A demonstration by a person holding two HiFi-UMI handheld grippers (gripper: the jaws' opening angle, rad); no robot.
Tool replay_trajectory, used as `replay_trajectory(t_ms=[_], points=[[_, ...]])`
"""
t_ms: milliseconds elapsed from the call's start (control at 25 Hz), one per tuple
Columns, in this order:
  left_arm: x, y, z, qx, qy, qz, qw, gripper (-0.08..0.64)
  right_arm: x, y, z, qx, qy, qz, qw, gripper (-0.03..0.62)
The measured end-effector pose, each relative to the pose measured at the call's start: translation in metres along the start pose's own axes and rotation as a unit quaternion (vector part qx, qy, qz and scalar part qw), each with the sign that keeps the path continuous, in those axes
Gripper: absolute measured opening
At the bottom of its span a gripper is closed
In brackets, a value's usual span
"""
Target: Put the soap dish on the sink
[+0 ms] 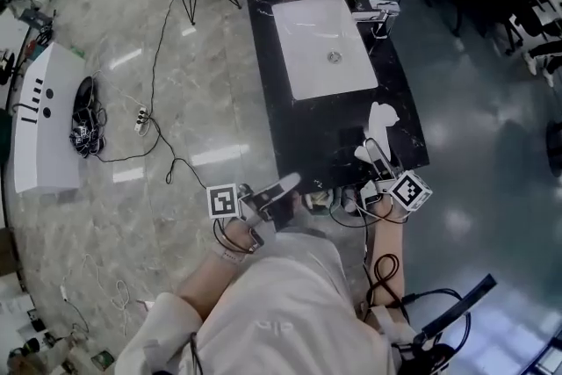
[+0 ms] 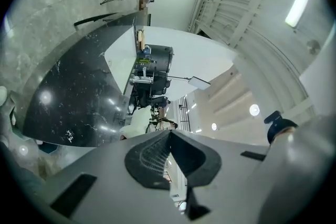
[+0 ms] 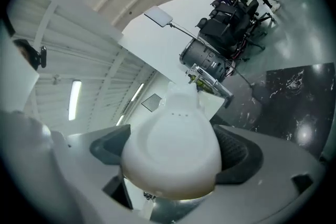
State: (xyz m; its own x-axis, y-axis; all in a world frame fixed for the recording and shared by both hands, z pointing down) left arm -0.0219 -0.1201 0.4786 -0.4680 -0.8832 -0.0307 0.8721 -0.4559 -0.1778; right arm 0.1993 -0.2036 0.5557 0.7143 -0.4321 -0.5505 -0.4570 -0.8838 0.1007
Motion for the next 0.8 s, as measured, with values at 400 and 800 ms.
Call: replay_trajectory(t_ms=[400, 800], points=[[0.027, -0.026, 0.005, 0.009, -0.002, -0.045, 0.9989, 0.008, -0.024, 0.062, -0.051, -0.142, -0.161, 0.099, 0.972, 0.468], [0.055, -0.047, 0.012, 0.02, 0.001, -0.068, 0.9975, 0.007, -0.057, 0.103, -0.073, -0.227, -0.311, 0.196, 0.902, 0.468]])
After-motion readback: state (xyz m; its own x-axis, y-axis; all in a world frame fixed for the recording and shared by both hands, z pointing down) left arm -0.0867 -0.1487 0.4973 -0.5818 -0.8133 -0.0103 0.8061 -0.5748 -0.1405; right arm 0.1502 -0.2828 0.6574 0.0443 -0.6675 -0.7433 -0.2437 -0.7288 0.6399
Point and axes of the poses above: the fingertips, and each gripper's own axes: y forward along the fingers, z to its left, x out of its top, the point moved 2 cm from there along -y, backward along the fingers, and after that the axes turned 4 degrees about y, right-handed, at the moved point
